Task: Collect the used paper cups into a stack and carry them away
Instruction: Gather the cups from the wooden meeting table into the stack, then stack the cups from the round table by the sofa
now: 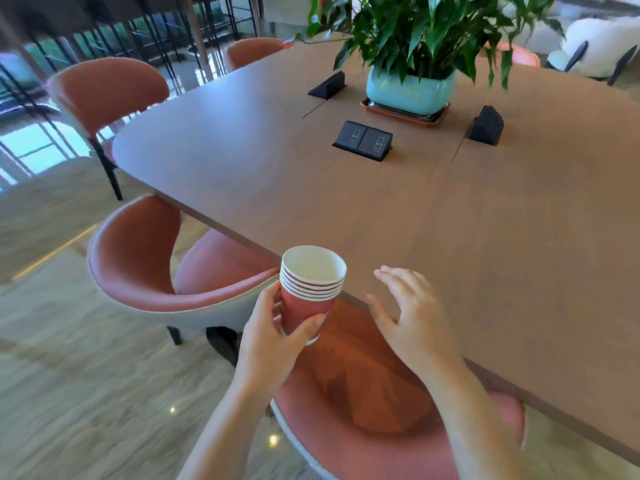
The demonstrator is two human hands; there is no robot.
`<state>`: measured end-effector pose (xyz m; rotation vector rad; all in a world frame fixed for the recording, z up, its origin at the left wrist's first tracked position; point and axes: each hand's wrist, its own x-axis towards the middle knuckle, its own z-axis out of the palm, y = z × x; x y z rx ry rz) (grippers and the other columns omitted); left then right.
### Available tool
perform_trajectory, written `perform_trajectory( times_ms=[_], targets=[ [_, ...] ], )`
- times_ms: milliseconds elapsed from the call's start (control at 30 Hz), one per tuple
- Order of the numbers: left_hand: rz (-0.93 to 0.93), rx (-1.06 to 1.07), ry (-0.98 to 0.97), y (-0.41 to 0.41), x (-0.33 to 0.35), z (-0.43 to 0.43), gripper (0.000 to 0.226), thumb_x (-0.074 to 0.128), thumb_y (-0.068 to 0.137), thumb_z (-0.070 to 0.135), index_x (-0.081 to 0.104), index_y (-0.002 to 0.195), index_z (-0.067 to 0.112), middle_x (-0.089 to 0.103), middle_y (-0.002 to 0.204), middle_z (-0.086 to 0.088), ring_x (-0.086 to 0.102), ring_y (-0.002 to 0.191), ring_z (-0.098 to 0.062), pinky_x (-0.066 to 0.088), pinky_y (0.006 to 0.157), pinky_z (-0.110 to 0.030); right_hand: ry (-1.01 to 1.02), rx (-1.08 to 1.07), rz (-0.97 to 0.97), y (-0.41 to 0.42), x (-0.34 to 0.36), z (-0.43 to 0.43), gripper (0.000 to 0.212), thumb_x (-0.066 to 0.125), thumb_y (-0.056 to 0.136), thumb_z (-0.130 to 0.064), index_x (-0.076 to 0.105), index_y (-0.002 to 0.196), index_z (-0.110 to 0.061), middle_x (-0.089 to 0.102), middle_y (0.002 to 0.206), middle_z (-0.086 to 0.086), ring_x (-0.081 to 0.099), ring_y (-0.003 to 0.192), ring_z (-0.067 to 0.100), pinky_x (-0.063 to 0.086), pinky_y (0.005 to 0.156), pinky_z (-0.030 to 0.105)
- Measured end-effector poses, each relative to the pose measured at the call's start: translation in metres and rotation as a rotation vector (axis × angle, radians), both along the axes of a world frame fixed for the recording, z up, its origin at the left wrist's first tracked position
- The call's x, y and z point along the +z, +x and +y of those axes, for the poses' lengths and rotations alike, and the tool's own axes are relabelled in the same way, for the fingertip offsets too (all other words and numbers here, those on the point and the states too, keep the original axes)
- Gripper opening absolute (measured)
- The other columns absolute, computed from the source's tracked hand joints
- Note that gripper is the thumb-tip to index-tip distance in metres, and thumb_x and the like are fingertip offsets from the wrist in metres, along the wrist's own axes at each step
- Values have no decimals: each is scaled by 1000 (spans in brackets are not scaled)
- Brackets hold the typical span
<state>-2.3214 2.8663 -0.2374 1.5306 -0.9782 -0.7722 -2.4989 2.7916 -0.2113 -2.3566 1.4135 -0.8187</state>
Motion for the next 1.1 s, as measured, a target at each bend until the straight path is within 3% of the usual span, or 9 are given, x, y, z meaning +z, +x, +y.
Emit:
perform_trajectory(
  times_ms=[100, 267, 400, 567, 667, 800, 1000, 1100],
  targets=[
    [15, 96, -22, 21, 2, 35, 55, 82, 64, 22, 54, 110, 31, 67, 98, 21, 64, 91, -2, 51, 73, -16, -53, 79, 34, 24, 6, 25, 32, 68, 81, -19, 64, 110, -6, 65, 112, 9, 58, 106, 28, 42, 94, 39],
    [25, 254, -64, 49, 13, 104, 51, 80, 59, 36, 53, 99, 54, 65, 99, 27, 63, 91, 1, 51, 72, -15, -45, 239, 44, 61, 16, 78, 32, 65, 83, -21, 63, 112, -9, 64, 116, 7, 55, 109, 26, 39, 98, 40],
    [41, 366, -97, 67, 16, 161, 51, 77, 56, 41, 51, 95, 60, 64, 100, 29, 62, 92, 3, 49, 72, -11, -24, 351, 42, 92, 22, 120, 33, 60, 86, -26, 61, 116, -14, 62, 119, 3, 53, 114, 21, 34, 101, 35],
    [50, 520, -137, 89, 20, 237, 52, 80, 58, 28, 55, 96, 54, 66, 99, 24, 64, 91, -2, 52, 74, -20, -28, 518, 36, 134, 26, 172, 32, 64, 83, -19, 62, 113, -8, 64, 115, 8, 55, 109, 25, 39, 97, 37],
    [68, 651, -149, 99, 23, 285, 51, 80, 53, 31, 56, 97, 40, 68, 94, 22, 65, 88, -4, 52, 73, -19, -30, 626, 12, 163, 29, 205, 33, 67, 81, -15, 63, 111, -5, 64, 113, 10, 57, 108, 28, 42, 97, 41],
    [77, 785, -140, 111, 25, 351, 50, 78, 56, 27, 55, 100, 35, 69, 92, 20, 65, 86, -2, 50, 69, -14, -28, 774, -27, 204, 29, 256, 33, 68, 79, -12, 63, 110, -2, 65, 111, 13, 58, 106, 30, 43, 94, 41],
    [73, 1010, -128, 124, 22, 430, 55, 79, 55, 32, 54, 104, 33, 67, 99, 13, 65, 86, 1, 48, 67, -11, 7, 967, -12, 256, 25, 316, 37, 67, 80, -17, 61, 115, -6, 62, 116, 10, 55, 111, 26, 44, 96, 43],
    [100, 1108, -118, 132, 17, 455, 62, 79, 47, 45, 54, 103, 37, 66, 101, 15, 64, 87, 2, 49, 68, -11, -10, 1067, 14, 279, 21, 337, 37, 69, 79, -16, 62, 114, -4, 64, 113, 12, 58, 107, 27, 46, 94, 43]
  ],
)
